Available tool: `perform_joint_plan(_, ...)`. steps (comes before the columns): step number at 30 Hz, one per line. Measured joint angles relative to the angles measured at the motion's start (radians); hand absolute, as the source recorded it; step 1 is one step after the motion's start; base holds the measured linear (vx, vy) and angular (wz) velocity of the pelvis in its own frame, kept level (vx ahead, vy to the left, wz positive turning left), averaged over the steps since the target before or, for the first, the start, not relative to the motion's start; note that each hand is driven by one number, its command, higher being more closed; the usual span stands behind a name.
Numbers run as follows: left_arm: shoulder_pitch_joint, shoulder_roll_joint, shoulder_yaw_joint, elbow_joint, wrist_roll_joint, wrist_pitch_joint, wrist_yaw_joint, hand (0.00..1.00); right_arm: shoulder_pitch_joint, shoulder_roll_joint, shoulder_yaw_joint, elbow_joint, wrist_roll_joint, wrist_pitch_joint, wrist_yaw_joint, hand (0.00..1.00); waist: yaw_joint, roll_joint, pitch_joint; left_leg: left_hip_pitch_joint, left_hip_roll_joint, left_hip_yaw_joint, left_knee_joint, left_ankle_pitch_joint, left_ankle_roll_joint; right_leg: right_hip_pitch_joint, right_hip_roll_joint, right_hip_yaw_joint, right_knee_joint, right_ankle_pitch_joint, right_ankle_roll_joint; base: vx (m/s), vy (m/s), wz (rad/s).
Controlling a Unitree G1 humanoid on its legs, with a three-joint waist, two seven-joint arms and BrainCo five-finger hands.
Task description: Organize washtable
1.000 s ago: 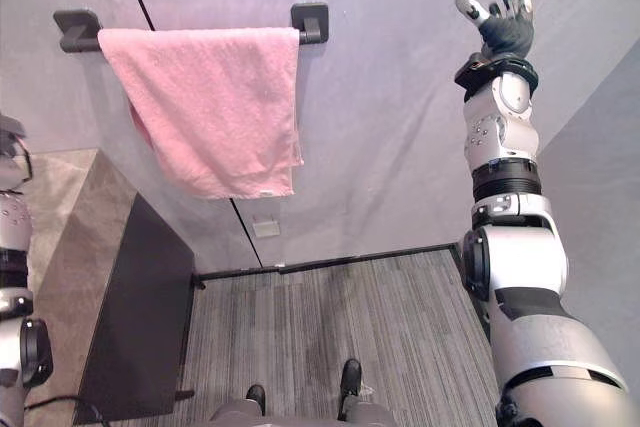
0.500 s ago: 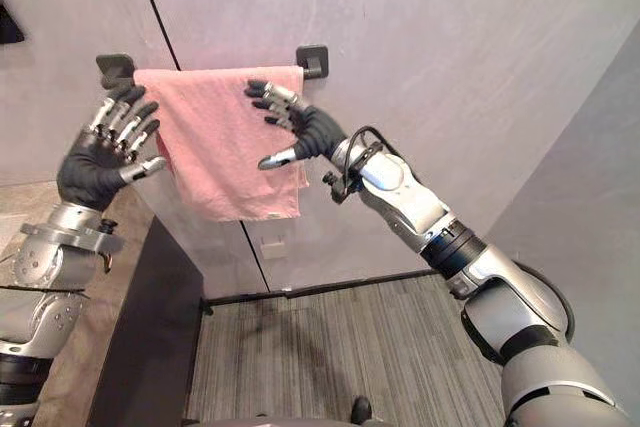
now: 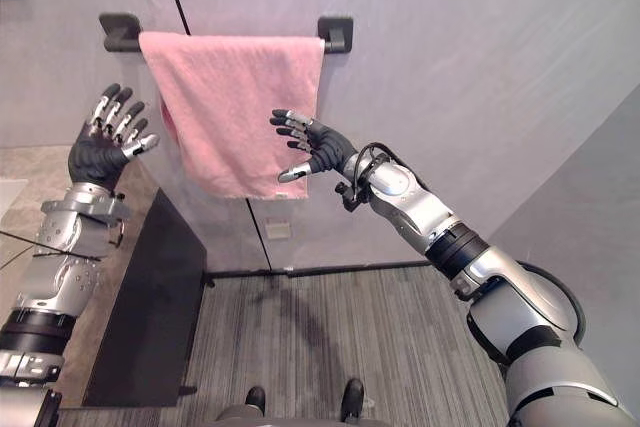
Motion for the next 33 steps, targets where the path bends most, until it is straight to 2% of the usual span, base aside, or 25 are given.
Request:
perform_joint_plan(7,-0.270,-0.004,-0.057,0.214,-0.022,-0.011,0.039,0.00,-0.173,0.058,-0.002,0.077,0.000,-0.005,-0.019,0.00,-0.003,-0.002,0.099,-0.074,-0.006,0.023,0.002,0.021,0.000,-0.090,-0.002,0.024,0.000,0.037,-0.007,-0.02,0.038,-0.11)
perform_joint_plan(9,-0.379,-0.006,-0.113,0.303,-0.021,-0.011,0.041,0.00,-0.239,0.120,-0.013,0.135,0.000,-0.022,-0.043,0.00,-0.005,0.000,0.123,-0.114,-0.005,0.026,0.005,0.031,-0.003,-0.132,0.000,0.030,0.000,0.049,-0.011,-0.01,0.036,-0.09)
perform_joint_plan(12,-0.503,-0.043,-0.129,0.387,-0.022,-0.025,0.054,0.00,-0.308,0.207,-0.042,0.251,-0.001,-0.032,-0.078,0.00,-0.005,0.000,0.164,-0.137,-0.004,0.028,0.005,0.040,-0.004,-0.159,0.001,0.035,0.000,0.058,-0.013,-0.01,0.052,-0.04)
perform_joint_plan(15,-0.556,-0.054,-0.128,0.421,-0.022,-0.047,0.062,0.00,-0.349,0.272,-0.073,0.313,-0.001,-0.037,-0.106,0.00,-0.005,0.002,0.193,-0.148,-0.006,0.031,0.007,0.042,-0.004,-0.173,0.001,0.044,0.000,0.065,-0.011,-0.01,0.079,-0.07)
perform_joint_plan(21,-0.577,-0.074,-0.127,0.442,-0.042,-0.045,0.064,0.00,-0.391,0.333,-0.091,0.350,-0.001,-0.045,-0.136,0.00,-0.013,0.006,0.233,-0.175,-0.012,0.039,0.012,0.042,-0.003,-0.199,-0.002,0.050,0.000,0.071,-0.007,-0.02,0.090,-0.02)
perform_joint_plan(23,-0.577,-0.078,-0.127,0.456,-0.053,-0.044,0.067,0.00,-0.391,0.344,-0.106,0.359,-0.001,-0.045,-0.143,0.00,-0.013,0.007,0.239,-0.182,-0.014,0.039,0.013,0.042,-0.003,-0.206,-0.002,0.050,0.000,0.072,-0.006,-0.02,0.094,0.01)
perform_joint_plan(24,-0.577,-0.081,-0.125,0.485,-0.058,-0.041,0.082,0.00,-0.392,0.344,-0.107,0.363,0.000,-0.045,-0.144,0.00,-0.027,0.009,0.247,-0.187,-0.018,0.038,0.014,0.042,-0.003,-0.211,-0.005,0.051,0.000,0.074,-0.004,-0.01,0.084,0.02)
perform_joint_plan(26,-0.582,-0.081,-0.104,0.521,-0.059,-0.035,0.083,0.00,-0.408,0.341,-0.110,0.386,0.000,-0.042,-0.149,0.00,-0.035,0.009,0.257,-0.190,-0.021,0.038,0.014,0.042,-0.003,-0.217,-0.011,0.054,0.000,0.076,-0.001,-0.01,0.111,-0.03)
perform_joint_plan(28,-0.572,-0.077,-0.045,0.526,-0.057,-0.011,0.100,0.00,-0.415,0.312,-0.149,0.400,0.002,-0.039,-0.146,0.00,-0.036,0.014,0.267,-0.191,-0.025,0.041,0.015,0.045,0.001,-0.219,-0.017,0.059,0.000,0.078,0.001,-0.01,0.114,-0.07)
perform_joint_plan(30,-0.515,-0.063,0.058,0.527,-0.065,-0.020,0.121,0.00,-0.414,0.243,-0.228,0.400,0.052,-0.049,-0.144,0.00,-0.036,0.015,0.275,-0.192,-0.026,0.049,0.015,0.045,0.002,-0.225,-0.016,0.069,0.000,0.078,0.002,0.00,0.068,-0.08)
perform_joint_plan(33,-0.455,-0.062,0.142,0.592,-0.104,-0.022,0.141,0.00,-0.414,0.186,-0.302,0.456,0.077,-0.068,-0.164,0.00,-0.042,0.020,0.280,-0.191,-0.026,0.050,0.015,0.045,0.002,-0.225,-0.014,0.073,0.001,0.079,0.003,0.01,0.063,-0.02)
